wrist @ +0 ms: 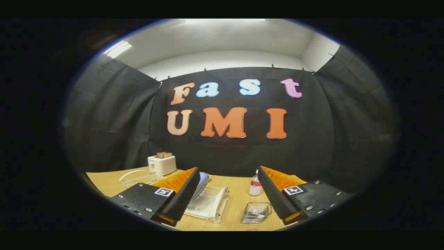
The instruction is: Take the plate from the dish rack, then take the spoon from the basket and place it into the plate.
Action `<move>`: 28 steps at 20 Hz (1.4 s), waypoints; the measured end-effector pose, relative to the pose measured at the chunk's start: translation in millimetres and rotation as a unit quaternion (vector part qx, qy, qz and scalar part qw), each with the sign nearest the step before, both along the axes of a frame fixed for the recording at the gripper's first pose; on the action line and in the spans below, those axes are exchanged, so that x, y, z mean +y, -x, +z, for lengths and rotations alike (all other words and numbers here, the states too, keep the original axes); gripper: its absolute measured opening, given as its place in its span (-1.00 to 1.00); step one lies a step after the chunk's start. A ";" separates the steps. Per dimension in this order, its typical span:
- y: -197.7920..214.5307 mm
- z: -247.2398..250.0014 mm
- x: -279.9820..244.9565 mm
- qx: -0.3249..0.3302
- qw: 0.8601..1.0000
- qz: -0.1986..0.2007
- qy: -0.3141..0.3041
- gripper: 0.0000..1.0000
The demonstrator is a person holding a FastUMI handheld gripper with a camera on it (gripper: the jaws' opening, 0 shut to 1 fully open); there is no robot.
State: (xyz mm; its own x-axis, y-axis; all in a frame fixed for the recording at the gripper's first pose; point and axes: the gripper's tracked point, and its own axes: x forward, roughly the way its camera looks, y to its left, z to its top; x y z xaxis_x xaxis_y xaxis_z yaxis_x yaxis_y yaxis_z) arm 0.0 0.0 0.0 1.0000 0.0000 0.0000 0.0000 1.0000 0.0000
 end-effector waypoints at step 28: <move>-13.4 -9.6 73.6 0.087 0.991 0.102 0.005 1.00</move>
